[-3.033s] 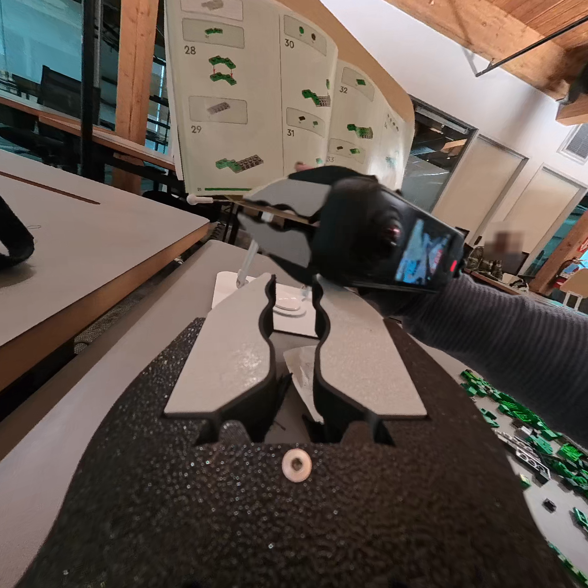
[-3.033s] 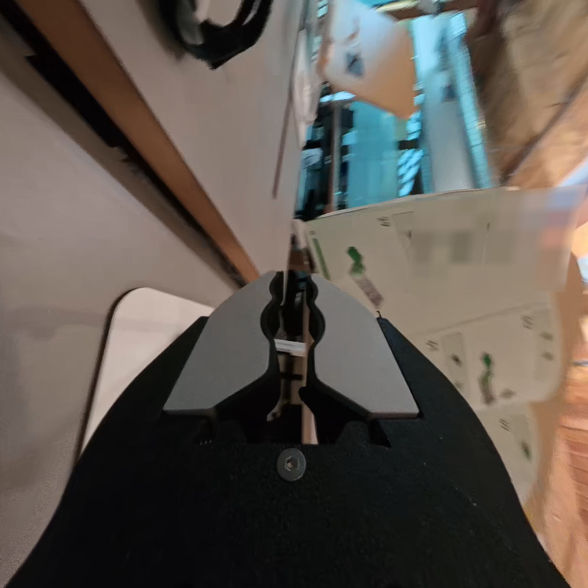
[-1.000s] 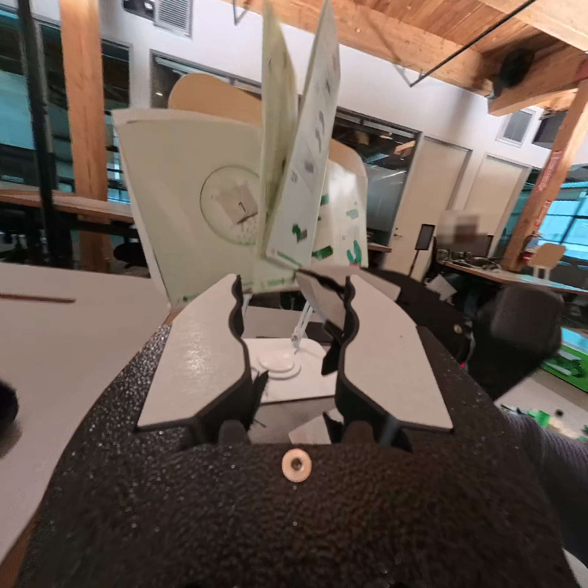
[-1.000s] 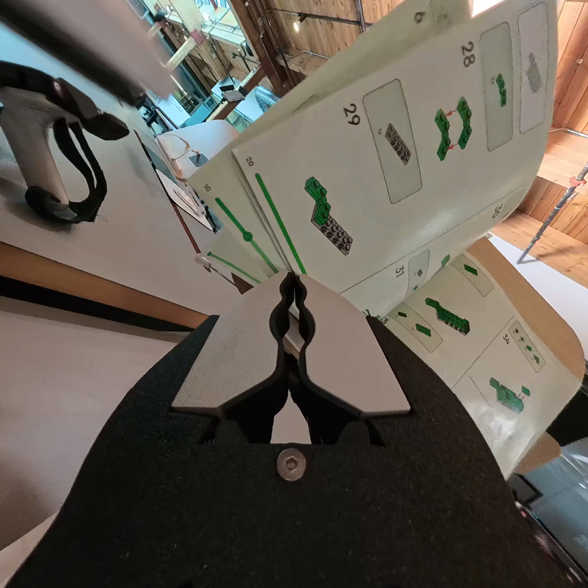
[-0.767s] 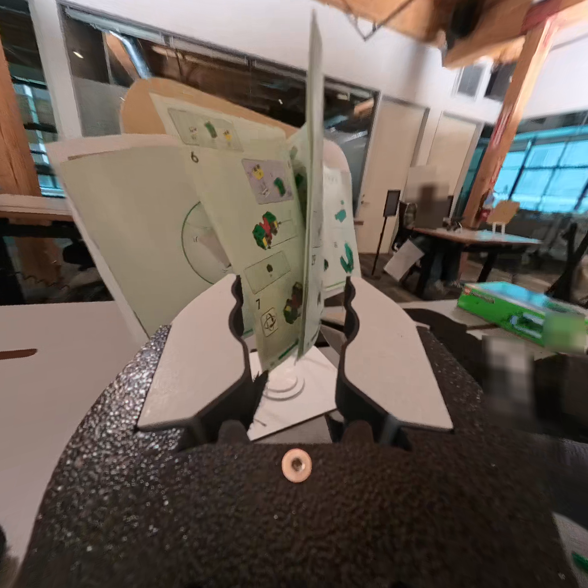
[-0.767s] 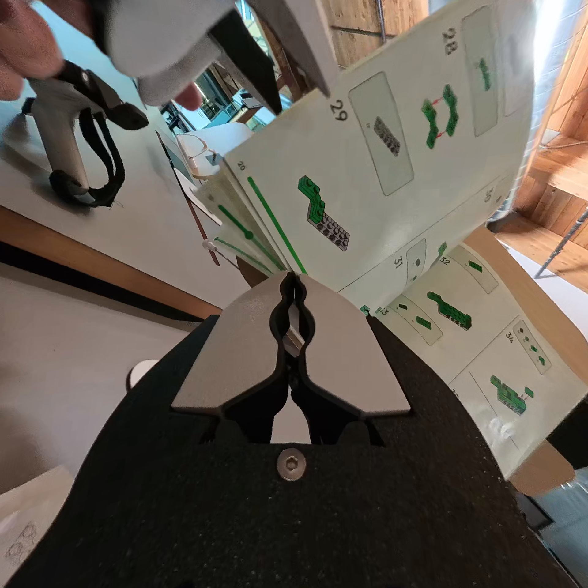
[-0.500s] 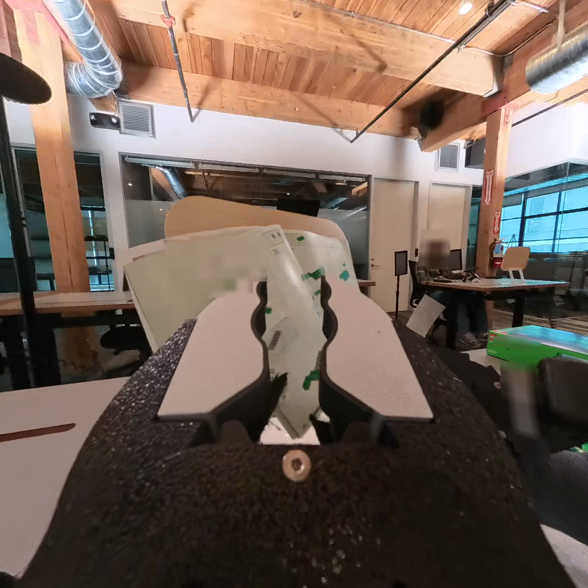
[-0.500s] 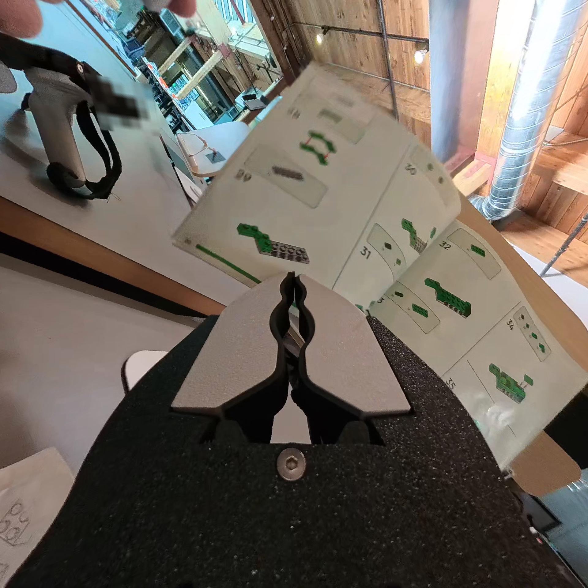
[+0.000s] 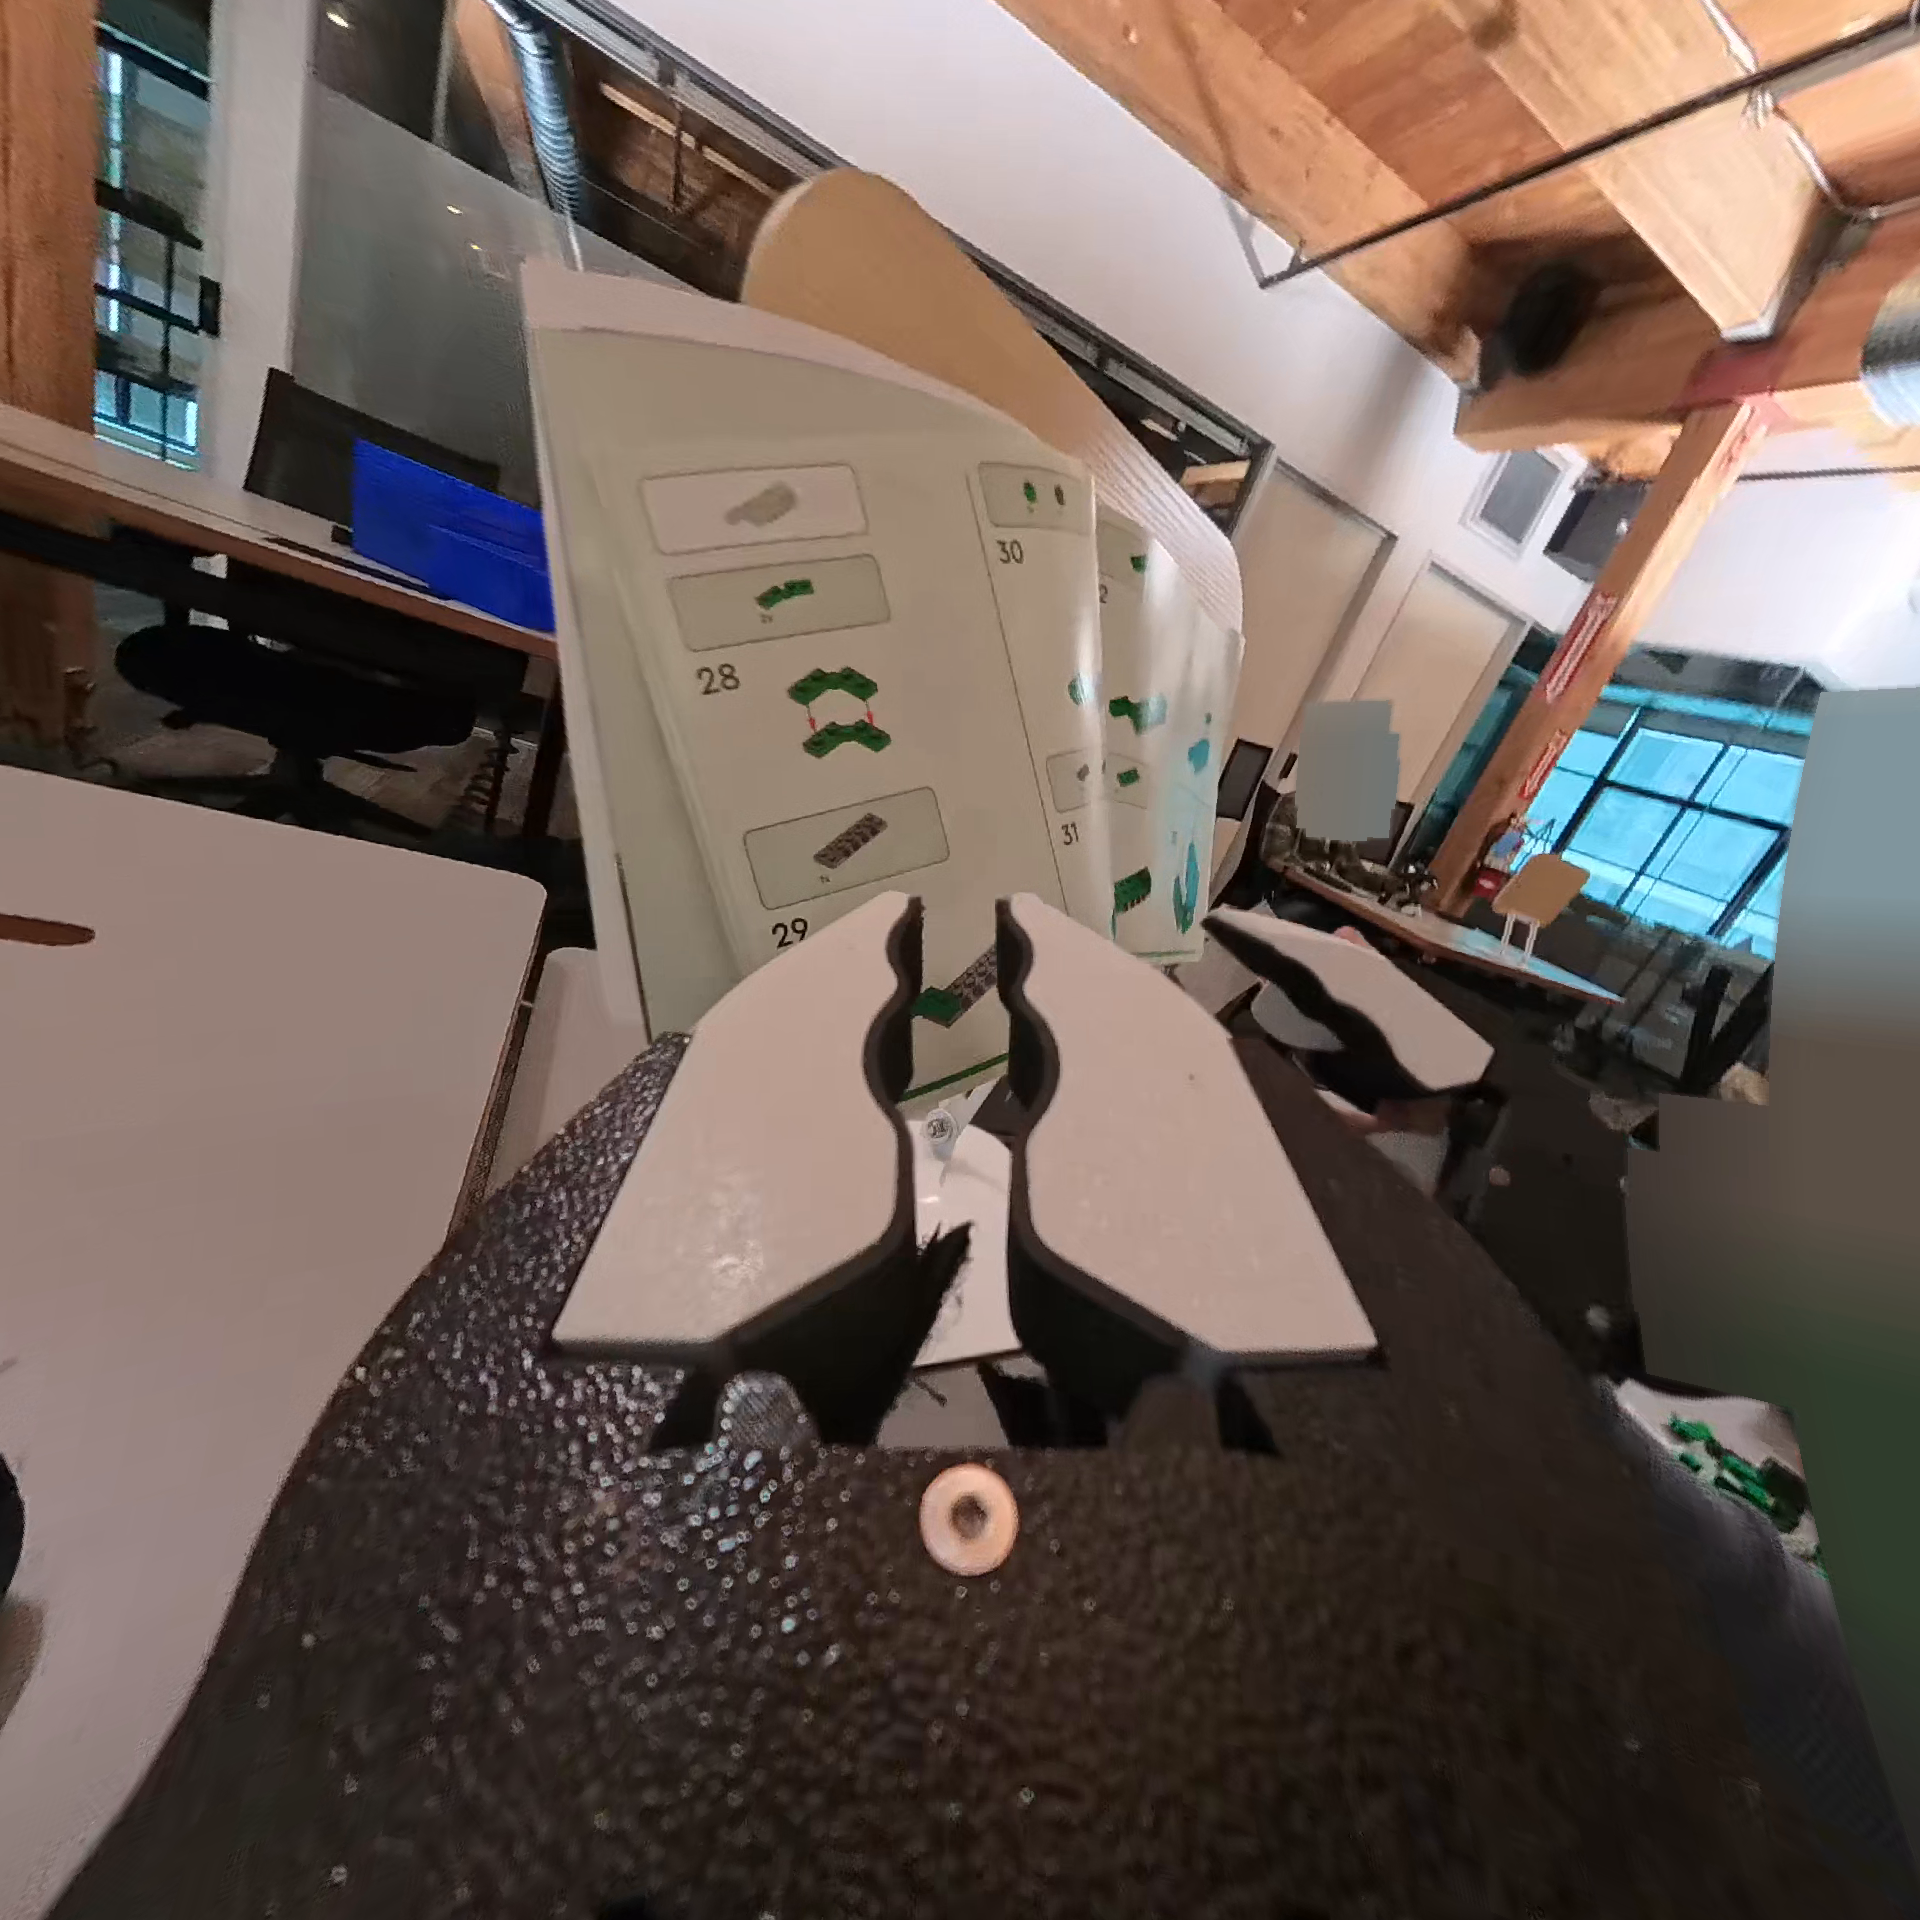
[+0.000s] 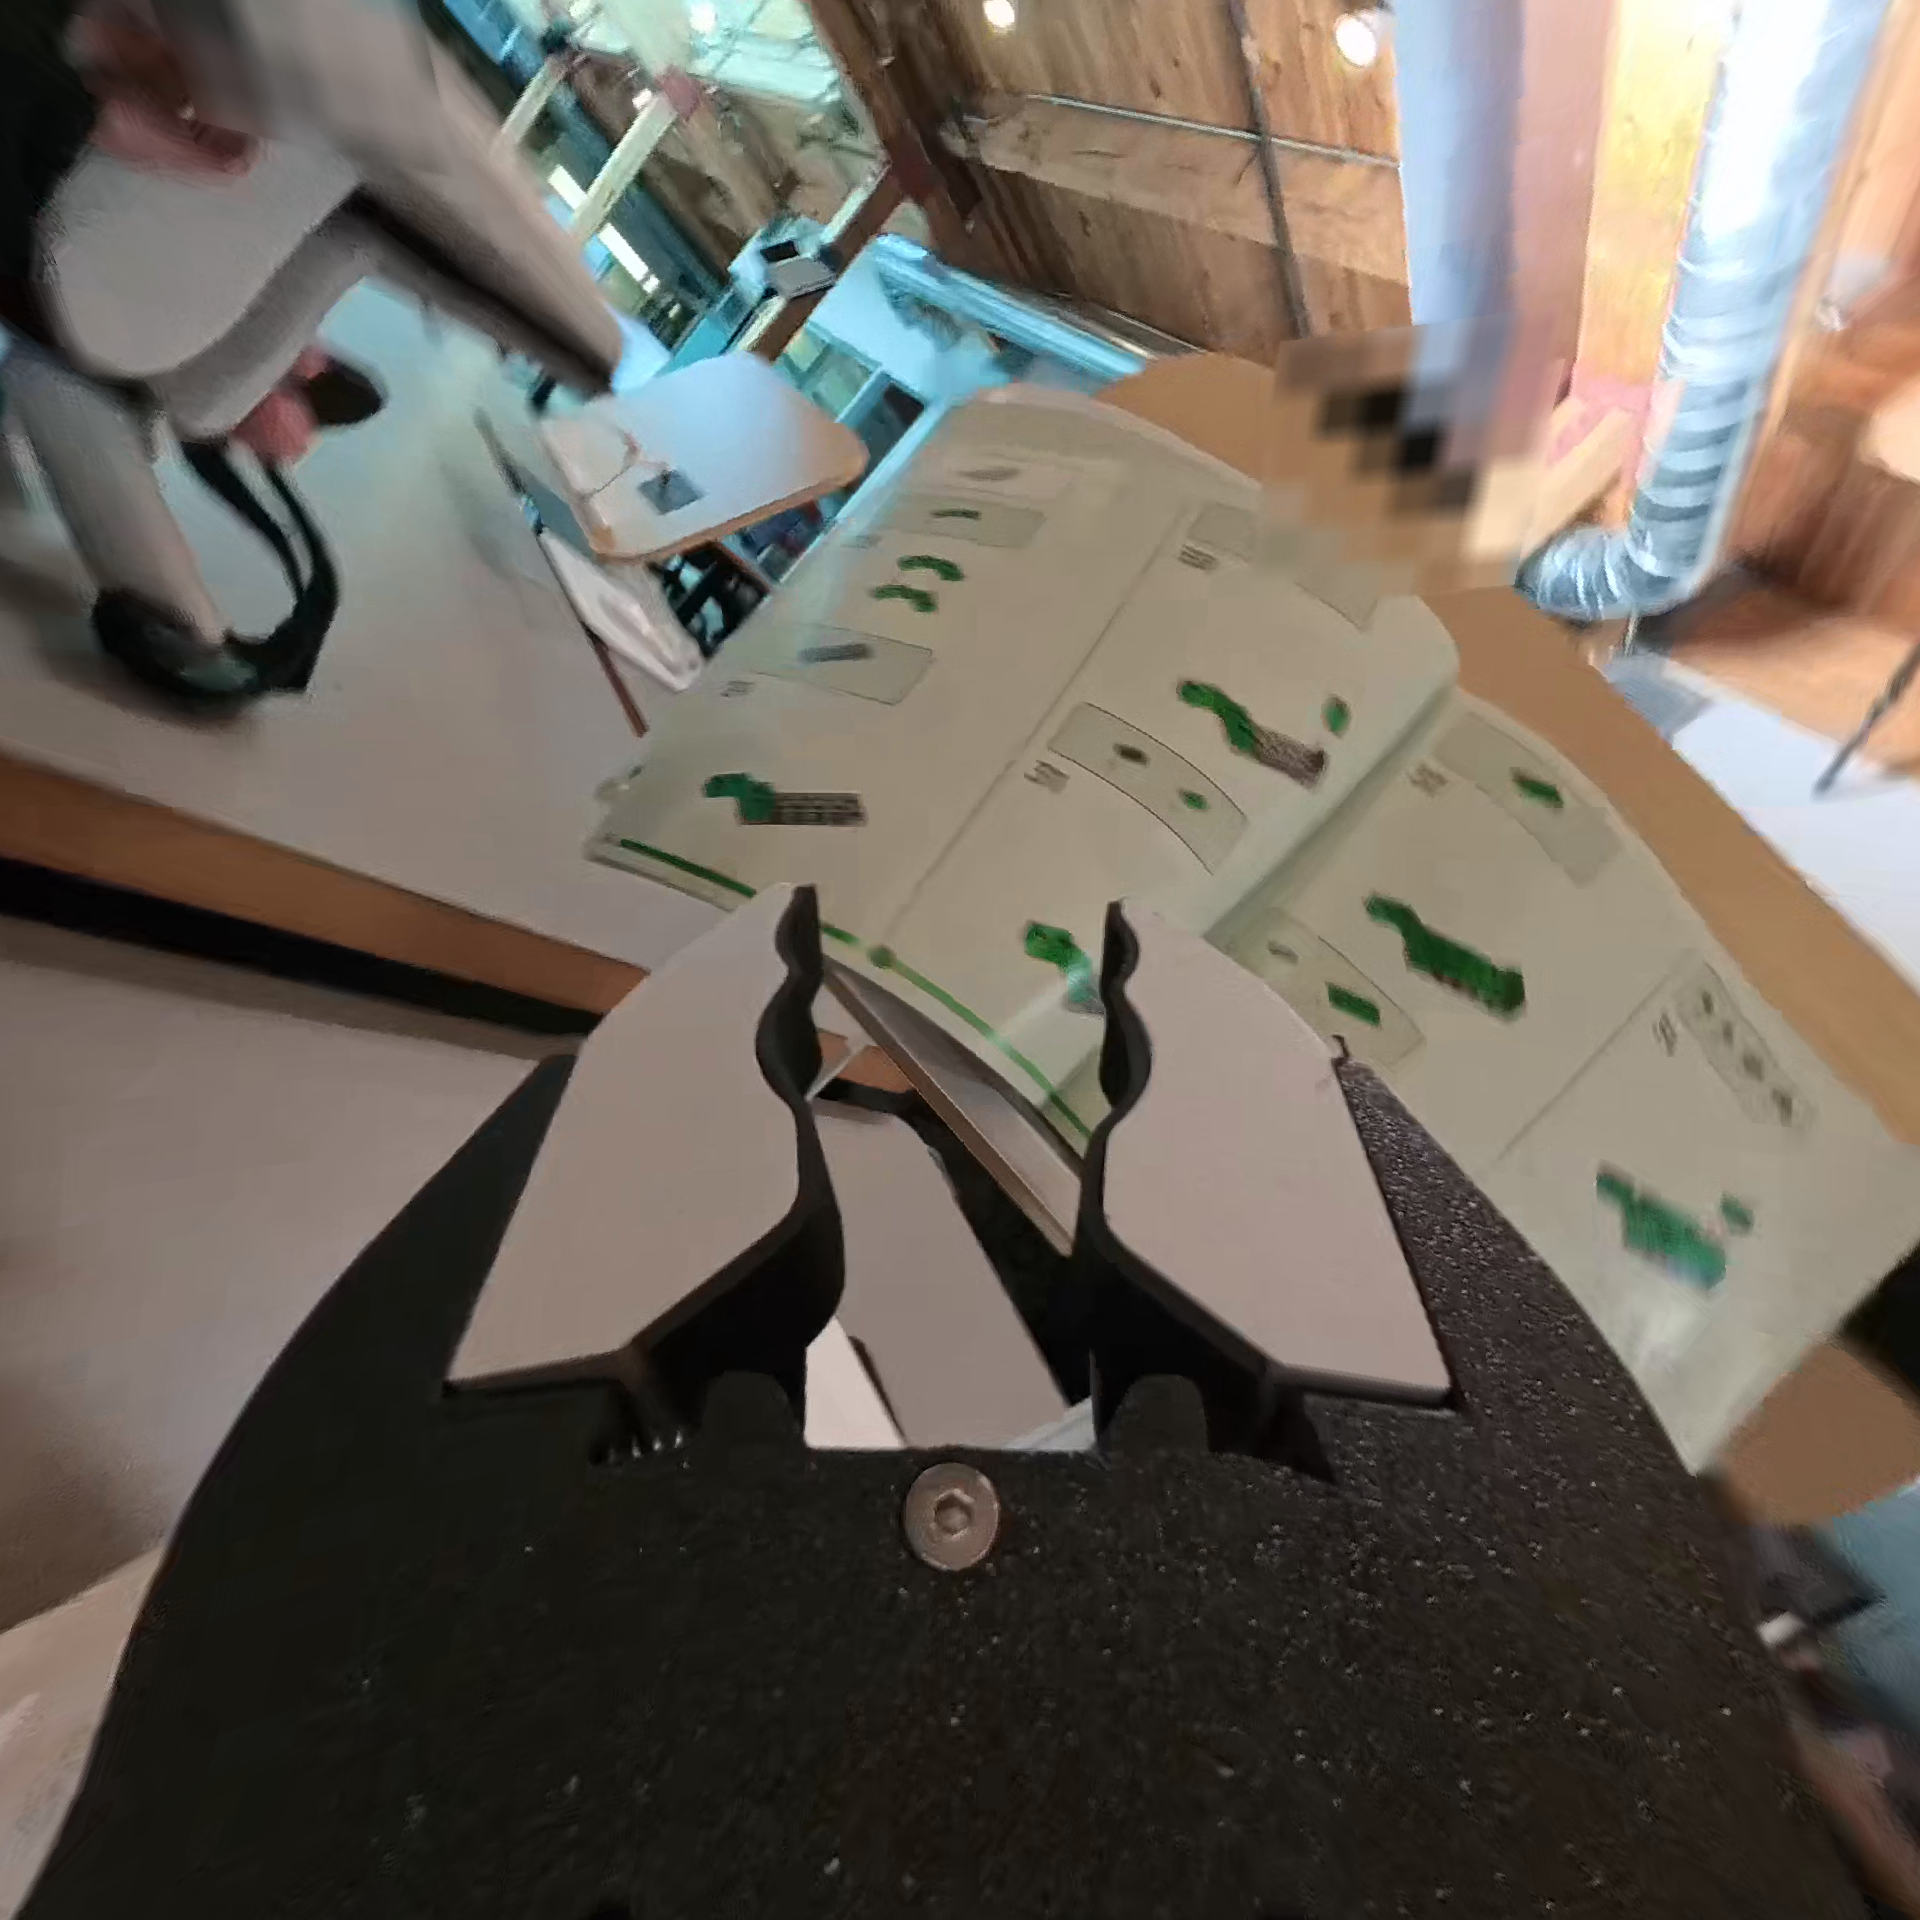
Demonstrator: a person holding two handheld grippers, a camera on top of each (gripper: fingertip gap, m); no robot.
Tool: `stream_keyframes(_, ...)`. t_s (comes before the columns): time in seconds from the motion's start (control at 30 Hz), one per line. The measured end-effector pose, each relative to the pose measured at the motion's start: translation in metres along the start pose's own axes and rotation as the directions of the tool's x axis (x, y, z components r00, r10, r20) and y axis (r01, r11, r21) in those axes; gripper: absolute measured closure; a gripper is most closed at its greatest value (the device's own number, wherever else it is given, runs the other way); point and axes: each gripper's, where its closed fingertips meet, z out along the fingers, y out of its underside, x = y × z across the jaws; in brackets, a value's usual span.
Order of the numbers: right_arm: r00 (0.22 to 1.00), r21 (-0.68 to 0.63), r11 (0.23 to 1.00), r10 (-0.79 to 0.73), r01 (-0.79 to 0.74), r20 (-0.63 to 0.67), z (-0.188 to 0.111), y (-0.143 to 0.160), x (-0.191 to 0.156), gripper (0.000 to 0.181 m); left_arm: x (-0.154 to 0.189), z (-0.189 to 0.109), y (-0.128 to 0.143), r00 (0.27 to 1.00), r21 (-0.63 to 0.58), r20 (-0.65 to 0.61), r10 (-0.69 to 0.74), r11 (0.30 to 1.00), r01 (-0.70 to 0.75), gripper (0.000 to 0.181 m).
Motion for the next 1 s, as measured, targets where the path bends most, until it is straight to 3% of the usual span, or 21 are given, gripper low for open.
stream_keyframes(0.1, 0.935, -0.050, 0.935, -0.349, 0.352, 0.063, 0.014, -0.003, -0.024, 0.119, -0.004, -0.004, -0.003, 0.999, -0.007, 0.031, -0.012, 1.000, 0.012, 0.169)
stream_keyframes(0.2, 0.774, -0.141, 0.762, -0.631, 0.632, 0.062, 0.031, 0.005, -0.026, 0.113, -0.005, -0.005, -0.001, 0.999, -0.033, 0.052, 0.003, 0.999, -0.001, 0.169)
stream_keyframes(0.27, 0.691, -0.190, 0.675, -0.722, 0.713, 0.029, 0.038, 0.008, -0.019, 0.119, -0.004, -0.004, 0.002, 0.999, -0.051, 0.039, 0.000, 0.999, 0.002, 0.169)
stream_keyframes(0.33, 0.677, -0.227, 0.659, -0.736, 0.717, 0.000, 0.038, 0.011, -0.014, 0.129, -0.001, -0.003, 0.004, 1.000, -0.069, 0.020, -0.005, 0.998, 0.006, 0.168)
stream_keyframes(0.47, 0.816, -0.244, 0.807, -0.571, 0.538, -0.092, 0.023, 0.014, -0.005, 0.145, 0.011, 0.001, 0.011, 0.999, -0.114, -0.050, -0.001, 0.994, -0.005, 0.153)
stream_keyframes(0.53, 0.879, -0.233, 0.878, -0.456, 0.418, -0.141, 0.012, 0.016, -0.001, 0.148, 0.022, 0.007, 0.024, 0.994, -0.200, -0.108, -0.009, 0.980, -0.013, 0.144)
stream_keyframes(0.63, 0.940, -0.190, 0.953, -0.274, 0.236, -0.202, -0.002, 0.017, 0.004, 0.152, 0.030, 0.017, 0.041, 0.991, -0.283, -0.131, 0.007, 0.958, -0.044, 0.114)
stream_keyframes(0.77, 0.965, -0.108, 0.993, -0.067, 0.041, -0.254, -0.015, 0.016, 0.011, 0.156, 0.038, 0.029, 0.053, 0.988, -0.308, -0.152, -0.002, 0.950, -0.046, 0.104)
stream_keyframes(0.83, 0.964, -0.072, 0.997, 0.009, -0.029, -0.266, -0.018, 0.016, 0.013, 0.157, 0.040, 0.032, 0.059, 0.986, -0.323, -0.167, 0.001, 0.945, -0.055, 0.108)
stream_keyframes(1.0, 0.950, -0.003, 0.988, 0.146, -0.153, -0.276, -0.023, 0.024, 0.017, 0.159, 0.065, 0.029, 0.051, 0.922, -0.267, -0.364, -0.136, 0.963, 0.036, 0.119)
